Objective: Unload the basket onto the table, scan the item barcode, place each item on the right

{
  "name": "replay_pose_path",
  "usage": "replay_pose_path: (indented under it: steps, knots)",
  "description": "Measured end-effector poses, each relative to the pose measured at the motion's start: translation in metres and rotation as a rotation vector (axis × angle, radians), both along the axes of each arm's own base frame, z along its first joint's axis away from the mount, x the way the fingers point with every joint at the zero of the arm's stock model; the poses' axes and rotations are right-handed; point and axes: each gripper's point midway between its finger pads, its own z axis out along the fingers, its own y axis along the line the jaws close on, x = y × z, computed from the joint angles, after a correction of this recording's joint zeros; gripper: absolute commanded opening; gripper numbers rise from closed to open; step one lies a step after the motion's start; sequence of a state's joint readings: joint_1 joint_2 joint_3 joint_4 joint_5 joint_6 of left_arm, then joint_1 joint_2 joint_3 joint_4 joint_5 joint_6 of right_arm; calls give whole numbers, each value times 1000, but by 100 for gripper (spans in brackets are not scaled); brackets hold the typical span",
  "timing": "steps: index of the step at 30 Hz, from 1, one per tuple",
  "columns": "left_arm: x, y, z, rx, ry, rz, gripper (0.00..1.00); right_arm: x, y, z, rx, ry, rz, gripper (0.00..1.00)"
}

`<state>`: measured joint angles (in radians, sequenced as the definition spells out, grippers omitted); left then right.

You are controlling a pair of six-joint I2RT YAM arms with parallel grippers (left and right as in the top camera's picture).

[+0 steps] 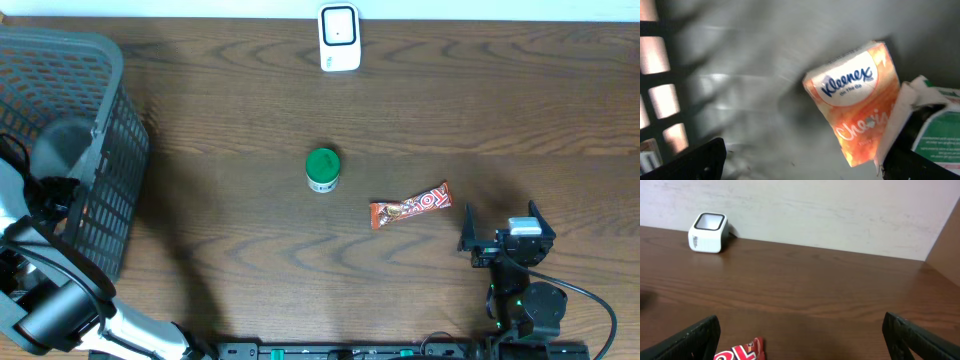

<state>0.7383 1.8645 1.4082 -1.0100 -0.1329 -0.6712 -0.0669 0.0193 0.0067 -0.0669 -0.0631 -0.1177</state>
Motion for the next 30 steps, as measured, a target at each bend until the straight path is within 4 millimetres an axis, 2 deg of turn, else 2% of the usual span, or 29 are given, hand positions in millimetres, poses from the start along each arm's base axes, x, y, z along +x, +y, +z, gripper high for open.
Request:
replay_pose_path:
  steps: [3,5,8,10,11,12,14,16,17,18,19,21,24,26,28,30]
  knots:
    - [-6,7,2,48,25,64,98,0,0,0,0,0,0,99]
    - [1,12,2,71,-5,69,98,0,0,0,0,0,0,99]
    - [31,19,2,67,-133,-15,98,0,0,0,0,0,0,99]
    - [57,15,4,31,-247,-130,98,0,0,0,0,0,0,99]
    - [67,12,5,9,-290,-181,98,0,0,0,0,0,0,99]
    - [68,8,5,-8,-297,-191,98,0,0,0,0,0,0,99]
    - [52,-2,1,-42,-231,-138,98,0,0,0,0,0,0,99]
    - [23,-6,-2,-41,-104,-30,98,0,0,0,0,0,0,99]
    - [13,-4,-1,-18,-56,8,98,0,0,0,0,0,0,99]
    - [10,1,-1,14,-41,19,98,0,0,0,0,0,0,99]
    - [15,9,0,47,-56,-1,98,0,0,0,0,0,0,99]
    - [41,20,2,76,-152,-104,98,0,0,0,0,0,0,99]
    - [83,8,8,3,-353,-271,98,0,0,0,0,0,0,99]
    - [98,1,13,-29,-437,-306,98,0,0,0,0,0,0,99]
    - [105,-6,18,-57,-488,-312,98,0,0,0,0,0,0,99]
    - [97,-10,19,-80,-467,-268,98,0,0,0,0,0,0,99]
